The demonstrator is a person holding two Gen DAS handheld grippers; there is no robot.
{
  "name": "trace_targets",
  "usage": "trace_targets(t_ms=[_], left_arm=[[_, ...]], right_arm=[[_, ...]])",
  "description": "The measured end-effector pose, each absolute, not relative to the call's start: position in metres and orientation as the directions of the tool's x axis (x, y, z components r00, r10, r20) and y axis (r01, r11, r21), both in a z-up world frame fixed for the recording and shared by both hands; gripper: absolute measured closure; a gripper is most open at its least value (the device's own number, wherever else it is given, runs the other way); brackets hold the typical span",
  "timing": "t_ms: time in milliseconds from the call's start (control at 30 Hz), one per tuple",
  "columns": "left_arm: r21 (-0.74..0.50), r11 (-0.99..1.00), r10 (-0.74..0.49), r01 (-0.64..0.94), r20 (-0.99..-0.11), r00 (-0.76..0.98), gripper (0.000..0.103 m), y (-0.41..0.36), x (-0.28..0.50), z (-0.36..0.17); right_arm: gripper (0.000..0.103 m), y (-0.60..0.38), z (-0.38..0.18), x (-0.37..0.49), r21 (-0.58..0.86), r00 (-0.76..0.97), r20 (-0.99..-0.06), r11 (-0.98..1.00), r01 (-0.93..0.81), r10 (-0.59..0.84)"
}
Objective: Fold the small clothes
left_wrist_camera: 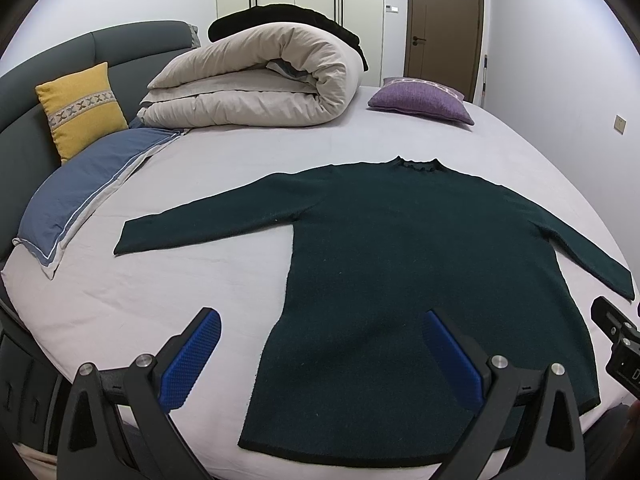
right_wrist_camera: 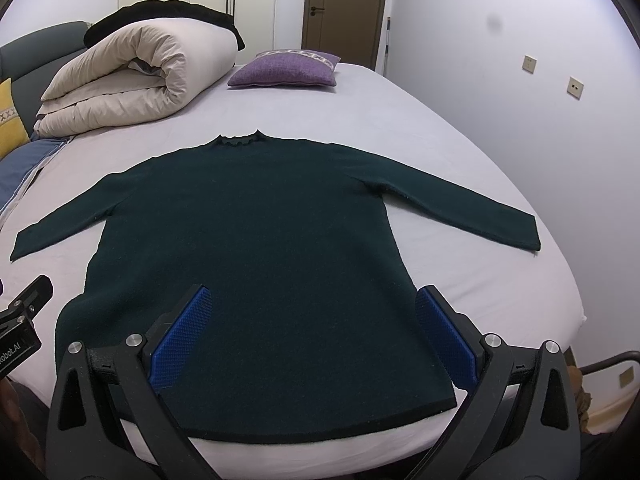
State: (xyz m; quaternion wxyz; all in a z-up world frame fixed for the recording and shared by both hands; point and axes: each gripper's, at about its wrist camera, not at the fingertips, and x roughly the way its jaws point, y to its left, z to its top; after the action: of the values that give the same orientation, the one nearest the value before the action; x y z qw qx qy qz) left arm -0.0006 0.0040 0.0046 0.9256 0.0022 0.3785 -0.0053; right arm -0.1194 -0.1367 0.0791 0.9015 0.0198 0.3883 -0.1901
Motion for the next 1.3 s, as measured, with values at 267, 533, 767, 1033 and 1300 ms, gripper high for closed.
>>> trace_targets(t_ms=[267, 533, 767, 1033, 1300], left_arm=[[-0.002, 1.000, -0.010, 0.012, -0.701, 0.713, 0.000, 0.005, 0.001, 0.006], [0.000, 1.000, -0.009, 0.012, -0.701, 0.713, 0.000, 0.005, 0.002, 0.007], [0.001, 1.000, -0.008, 0.012, -0.701, 0.713, 0.000, 0.004, 0.003, 0.007], [0.001, 1.000, -0.005, 0.008, -0.702, 0.712, 0.000, 0.012, -0.001, 0.003], [0.005, 1.000, 0.000, 0.005, -0.702, 0.713, 0.000, 0.016, 0.000, 0.000]], right_arm=[[0.000, -0.136, 0.078, -0.119, -0.111, 0.626, -0.709, 0.928, 0.356, -0.325], [0.000, -0.136, 0.077, -0.119, -0.108, 0.626, -0.710, 0.928, 0.356, -0.323], [0.000, -0.136, 0.077, -0.119, -0.108, 0.626, -0.710, 0.928, 0.356, -0.323], [0.000, -0.136, 0.075, -0.119, -0.108, 0.625, -0.711, 0.929, 0.354, -0.321], [0.000, -0.133, 0.073, -0.117, -0.108, 0.624, -0.713, 0.930, 0.352, -0.319]])
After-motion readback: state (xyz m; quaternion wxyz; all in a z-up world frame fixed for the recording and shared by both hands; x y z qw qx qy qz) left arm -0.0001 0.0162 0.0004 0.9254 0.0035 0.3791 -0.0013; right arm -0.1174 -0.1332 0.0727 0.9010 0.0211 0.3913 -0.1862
